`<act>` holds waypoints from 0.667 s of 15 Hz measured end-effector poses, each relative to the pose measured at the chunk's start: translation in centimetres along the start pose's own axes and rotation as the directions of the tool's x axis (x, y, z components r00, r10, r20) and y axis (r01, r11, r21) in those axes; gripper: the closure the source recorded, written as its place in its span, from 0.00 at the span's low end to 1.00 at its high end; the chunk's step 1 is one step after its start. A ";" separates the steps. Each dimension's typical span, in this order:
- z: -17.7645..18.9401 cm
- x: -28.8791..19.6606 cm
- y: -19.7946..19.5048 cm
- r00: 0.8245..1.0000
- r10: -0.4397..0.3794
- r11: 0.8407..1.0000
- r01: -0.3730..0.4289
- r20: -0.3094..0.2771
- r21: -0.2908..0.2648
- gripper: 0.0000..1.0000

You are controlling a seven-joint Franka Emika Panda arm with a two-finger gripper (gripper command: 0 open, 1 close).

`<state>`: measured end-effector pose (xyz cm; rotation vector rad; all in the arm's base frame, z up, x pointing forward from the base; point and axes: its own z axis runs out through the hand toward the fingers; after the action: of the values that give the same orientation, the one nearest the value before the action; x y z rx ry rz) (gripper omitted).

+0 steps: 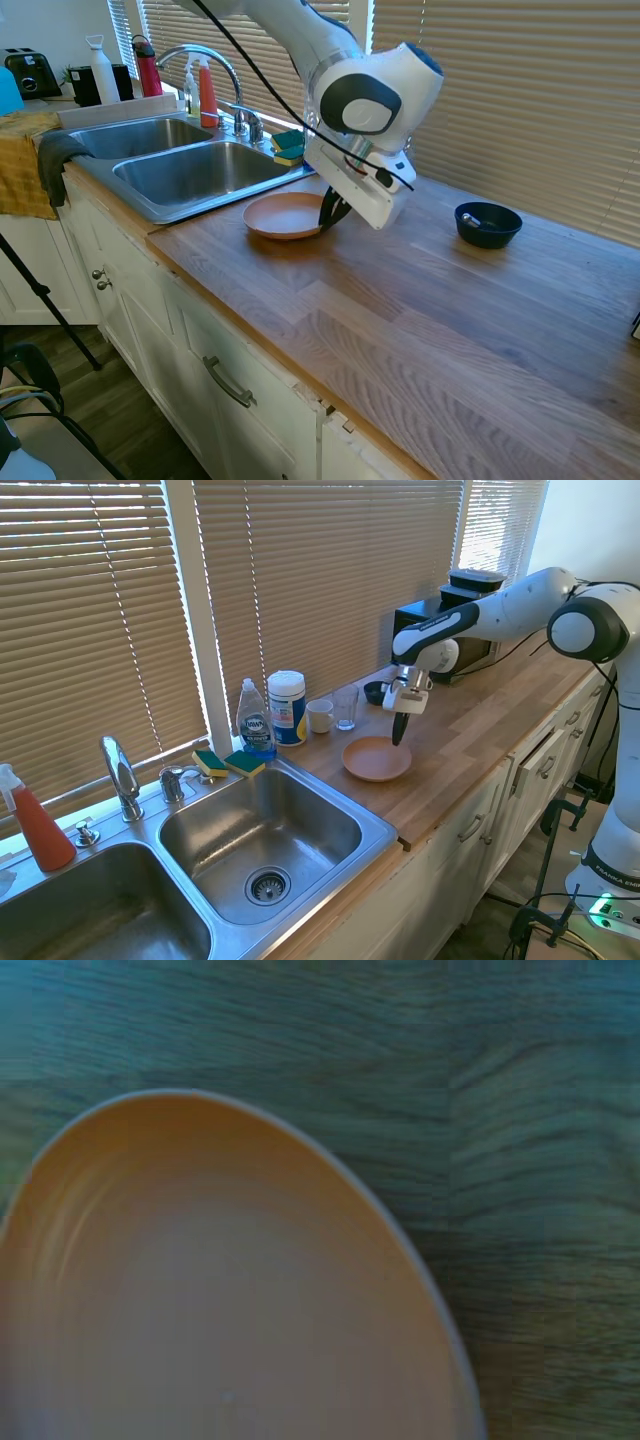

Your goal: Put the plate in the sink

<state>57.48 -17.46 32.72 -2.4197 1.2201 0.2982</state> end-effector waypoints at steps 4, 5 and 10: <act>-2.5 -2.9 -2.5 0.999 -0.046 0.999 0.046 -0.004 0.021 1.00; -3.2 -4.4 -3.9 0.998 -0.059 0.998 0.059 -0.014 0.026 1.00; -1.8 -13.2 -12.4 0.989 -0.127 0.991 0.125 -0.073 -0.037 1.00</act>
<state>59.68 -2.24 42.49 -2.5438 1.0948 0.1921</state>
